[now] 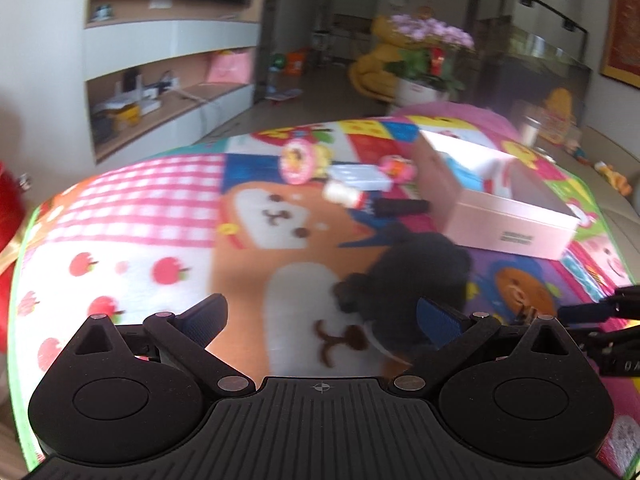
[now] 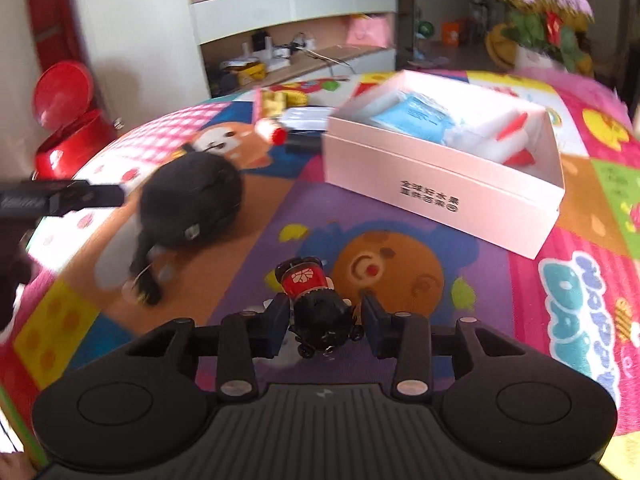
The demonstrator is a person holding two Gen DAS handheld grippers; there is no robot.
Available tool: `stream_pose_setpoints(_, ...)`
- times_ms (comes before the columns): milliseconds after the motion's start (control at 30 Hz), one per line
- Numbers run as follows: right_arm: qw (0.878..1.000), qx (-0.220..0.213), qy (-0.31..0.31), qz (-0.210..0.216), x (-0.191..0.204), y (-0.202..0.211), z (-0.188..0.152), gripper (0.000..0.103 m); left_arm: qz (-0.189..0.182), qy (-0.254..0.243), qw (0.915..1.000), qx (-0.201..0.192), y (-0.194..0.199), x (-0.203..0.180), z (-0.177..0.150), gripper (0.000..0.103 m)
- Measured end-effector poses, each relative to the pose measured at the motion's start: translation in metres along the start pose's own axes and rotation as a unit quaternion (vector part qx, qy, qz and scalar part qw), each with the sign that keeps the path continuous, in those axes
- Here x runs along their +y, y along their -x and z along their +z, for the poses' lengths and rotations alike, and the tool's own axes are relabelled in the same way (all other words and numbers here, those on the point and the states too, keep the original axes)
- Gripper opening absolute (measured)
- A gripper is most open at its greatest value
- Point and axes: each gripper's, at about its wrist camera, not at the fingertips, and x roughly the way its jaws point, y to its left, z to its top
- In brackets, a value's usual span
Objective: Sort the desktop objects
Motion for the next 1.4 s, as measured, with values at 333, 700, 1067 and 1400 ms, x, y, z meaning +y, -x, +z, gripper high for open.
stream_pose_setpoints(333, 0.996, -0.004, 0.084, -0.032, 0.029, -0.011, -0.003, 0.037, -0.013, -0.009, 0.9999, 0.004, 0.001, -0.013, -0.004, 0.103)
stream_pose_setpoints(700, 0.994, -0.046, -0.024, -0.092, -0.025, 0.011, -0.002, 0.035, -0.037, -0.106, 0.9936, -0.003, -0.005, -0.055, -0.008, 0.103)
stream_pose_setpoints(1067, 0.993, -0.088, 0.029, -0.073, -0.013, 0.02, 0.009, 0.063, -0.033, -0.121, 0.992, -0.014, 0.0, -0.046, 0.0, 0.103)
stream_pose_setpoints(1400, 0.943, -0.102, 0.317, 0.016, 0.092, -0.039, 0.039, 0.083, 0.06, 0.037, 0.9968, -0.039, 0.022, 0.05, 0.005, 0.103)
